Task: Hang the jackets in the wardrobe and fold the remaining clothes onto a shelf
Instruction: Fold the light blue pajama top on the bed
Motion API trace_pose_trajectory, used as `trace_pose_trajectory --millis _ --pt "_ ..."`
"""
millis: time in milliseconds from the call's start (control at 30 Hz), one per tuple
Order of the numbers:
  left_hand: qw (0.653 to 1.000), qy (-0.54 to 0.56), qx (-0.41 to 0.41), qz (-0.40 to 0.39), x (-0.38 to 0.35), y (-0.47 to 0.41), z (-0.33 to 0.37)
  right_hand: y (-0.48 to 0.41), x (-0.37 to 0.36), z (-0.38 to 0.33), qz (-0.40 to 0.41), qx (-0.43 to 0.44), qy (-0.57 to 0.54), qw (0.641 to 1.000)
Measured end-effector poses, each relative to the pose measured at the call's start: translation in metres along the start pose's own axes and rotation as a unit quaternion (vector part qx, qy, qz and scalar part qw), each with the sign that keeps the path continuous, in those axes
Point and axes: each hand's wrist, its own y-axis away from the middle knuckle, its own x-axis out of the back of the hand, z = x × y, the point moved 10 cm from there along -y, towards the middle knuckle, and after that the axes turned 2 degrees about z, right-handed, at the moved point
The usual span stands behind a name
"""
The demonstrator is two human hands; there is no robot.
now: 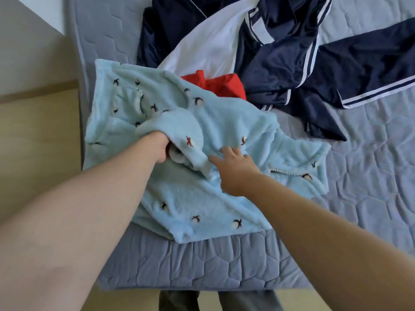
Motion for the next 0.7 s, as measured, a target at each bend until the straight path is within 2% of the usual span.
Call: trace_pose_trajectory --millis 67,133,233,300,400,467,533,600,700 --pt "0.999 -0.017 -0.034 0.010 0.006 -0.005 -0.006 -0.004 -0.008 -0.011 0.007 -0.013 -0.079 0.997" --pt "0.996 0.015 -0.090 -0.012 0.003 -0.001 -0.006 -0.004 -0.013 -0.026 0.030 -0.012 -0.154 0.988" --pt "0.983 0.114 -0.142 -0.033 0.007 0.005 0.002 0.000 -0.004 -0.043 0.155 -0.022 -0.255 0.954" --pt "0.971 0.187 -0.130 -0.072 0.013 0.006 0.000 0.004 0.002 -0.055 0.237 -0.031 -0.267 0.934" --pt "0.941 0.291 -0.121 -0.124 0.036 0.008 -0.007 0.001 0.003 -0.087 0.277 -0.002 -0.198 0.940" --pt "0.912 0.365 -0.105 -0.157 0.058 0.001 -0.015 -0.005 -0.005 -0.113 0.245 0.056 -0.120 0.961" --pt "0.893 0.405 -0.086 -0.177 0.081 -0.005 -0.029 -0.012 -0.024 -0.132 0.167 0.096 -0.043 0.980" --pt "0.900 0.391 -0.077 -0.176 0.103 -0.010 -0.050 -0.019 -0.043 -0.139 0.098 0.098 0.026 0.990" --pt "0.932 0.339 -0.066 -0.113 0.142 -0.021 -0.089 -0.025 -0.053 -0.141 0.050 0.069 0.083 0.993"
